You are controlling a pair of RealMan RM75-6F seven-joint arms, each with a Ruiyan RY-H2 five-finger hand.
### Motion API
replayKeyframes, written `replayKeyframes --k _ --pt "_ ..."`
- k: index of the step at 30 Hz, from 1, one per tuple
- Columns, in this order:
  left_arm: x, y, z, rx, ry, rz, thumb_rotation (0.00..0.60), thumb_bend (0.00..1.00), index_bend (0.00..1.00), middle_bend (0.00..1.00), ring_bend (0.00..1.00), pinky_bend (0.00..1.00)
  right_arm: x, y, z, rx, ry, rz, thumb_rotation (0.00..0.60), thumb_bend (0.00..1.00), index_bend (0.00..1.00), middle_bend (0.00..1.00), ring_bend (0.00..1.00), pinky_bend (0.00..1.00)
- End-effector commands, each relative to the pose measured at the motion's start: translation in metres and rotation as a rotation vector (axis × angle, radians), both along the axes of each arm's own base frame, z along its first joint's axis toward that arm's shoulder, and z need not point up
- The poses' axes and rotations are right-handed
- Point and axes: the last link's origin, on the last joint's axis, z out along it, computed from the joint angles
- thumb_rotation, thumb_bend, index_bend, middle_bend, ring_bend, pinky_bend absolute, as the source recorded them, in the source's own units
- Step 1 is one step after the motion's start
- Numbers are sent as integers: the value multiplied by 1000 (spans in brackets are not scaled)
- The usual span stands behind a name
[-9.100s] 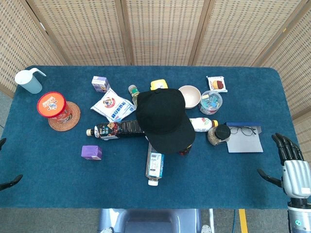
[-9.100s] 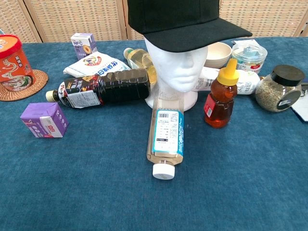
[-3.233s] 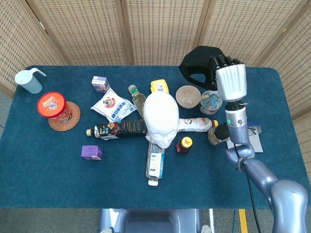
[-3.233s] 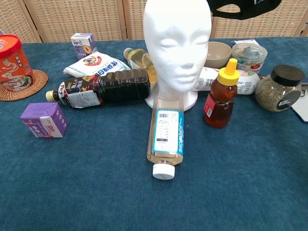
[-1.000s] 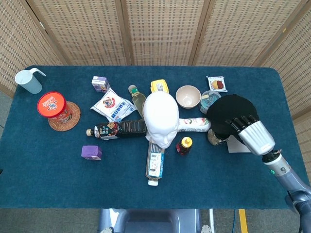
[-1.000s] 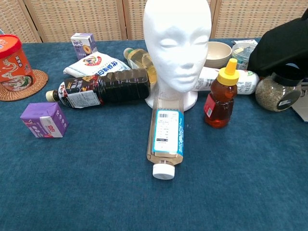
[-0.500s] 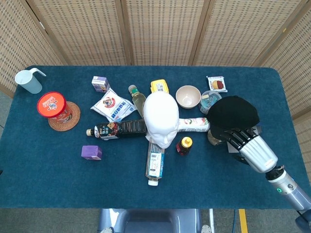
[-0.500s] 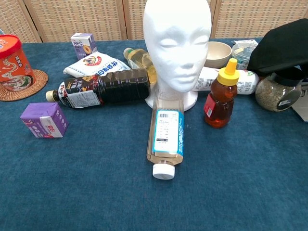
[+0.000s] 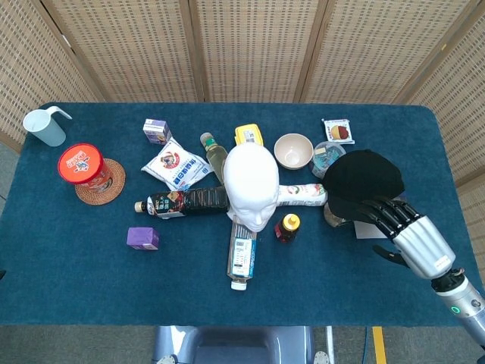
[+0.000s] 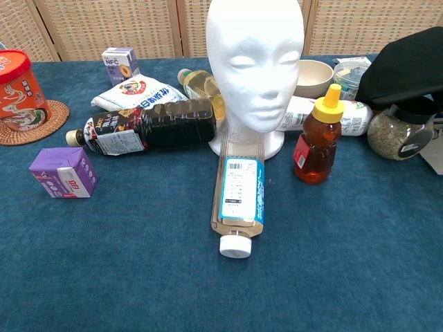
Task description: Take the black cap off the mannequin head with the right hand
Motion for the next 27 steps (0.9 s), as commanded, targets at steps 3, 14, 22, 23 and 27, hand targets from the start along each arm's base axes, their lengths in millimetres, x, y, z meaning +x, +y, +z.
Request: replayKeyframes --k 3,14,22,23,27 --pt "-10 -7 -13 6 13 -19 600 79 0 0 0 134 -5 24 13 -16 29 -199 599 0 119 113 112 245" --pt "-18 -12 -36 -24 -11 -81 600 78 0 0 0 133 -4 52 12 -47 -2 -467 600 0 70 41 27 151" --pt "-16 -11 -42 -39 -5 -120 600 78 0 0 0 133 -14 61 -7 -91 -72 -551 600 0 41 22 10 114" --pt "-16 -11 -42 -41 -5 -126 600 78 0 0 0 133 -15 62 -9 -92 -83 -554 600 0 41 21 10 111" --pt "-18 -11 -41 -31 -4 -135 600 78 0 0 0 133 -17 65 -15 -94 -110 -561 600 0 41 20 9 102"
